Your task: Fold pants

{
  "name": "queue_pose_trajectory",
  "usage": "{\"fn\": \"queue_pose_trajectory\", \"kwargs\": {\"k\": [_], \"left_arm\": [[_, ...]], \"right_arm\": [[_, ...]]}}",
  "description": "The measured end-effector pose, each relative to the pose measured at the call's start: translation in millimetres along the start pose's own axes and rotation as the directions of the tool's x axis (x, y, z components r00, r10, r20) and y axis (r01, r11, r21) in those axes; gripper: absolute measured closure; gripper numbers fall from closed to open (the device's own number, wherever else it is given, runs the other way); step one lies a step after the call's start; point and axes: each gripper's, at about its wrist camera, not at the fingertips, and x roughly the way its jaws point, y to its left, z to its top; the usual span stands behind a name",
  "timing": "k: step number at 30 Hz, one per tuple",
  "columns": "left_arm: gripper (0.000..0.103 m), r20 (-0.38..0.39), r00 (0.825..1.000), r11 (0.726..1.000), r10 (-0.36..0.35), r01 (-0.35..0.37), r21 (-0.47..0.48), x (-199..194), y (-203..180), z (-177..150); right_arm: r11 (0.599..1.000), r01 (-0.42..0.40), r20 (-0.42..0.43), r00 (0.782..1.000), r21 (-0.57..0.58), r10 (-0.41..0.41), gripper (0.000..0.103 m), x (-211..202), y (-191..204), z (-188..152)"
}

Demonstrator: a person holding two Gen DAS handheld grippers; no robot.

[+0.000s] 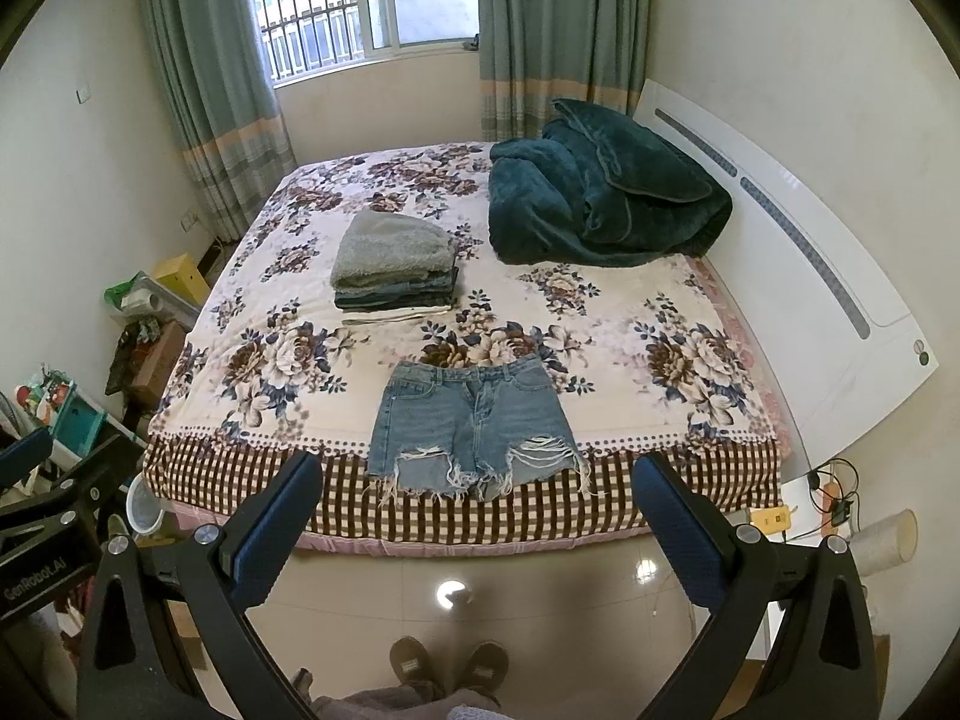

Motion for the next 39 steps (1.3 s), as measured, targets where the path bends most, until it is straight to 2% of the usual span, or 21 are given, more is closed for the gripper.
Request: {"fn": "queue_pose_trajectory", "kwargs": {"k": [21, 39], "left_arm": [[0.0, 0.007, 1.0, 1.0, -0.003, 0.003, 0.003, -7, -8, 5], [0.0, 0.003, 1.0, 1.0, -0.012, 0.012, -0.001, -11, -13, 7]], "right_arm": [[1.0, -0.009, 0.003, 1.0, 0.003, 0.009, 0.0, -4, 10, 5], [1.0, -0.022, 0.009, 1.0, 0.005, 0.022, 0.0, -24, 15, 13]]}}
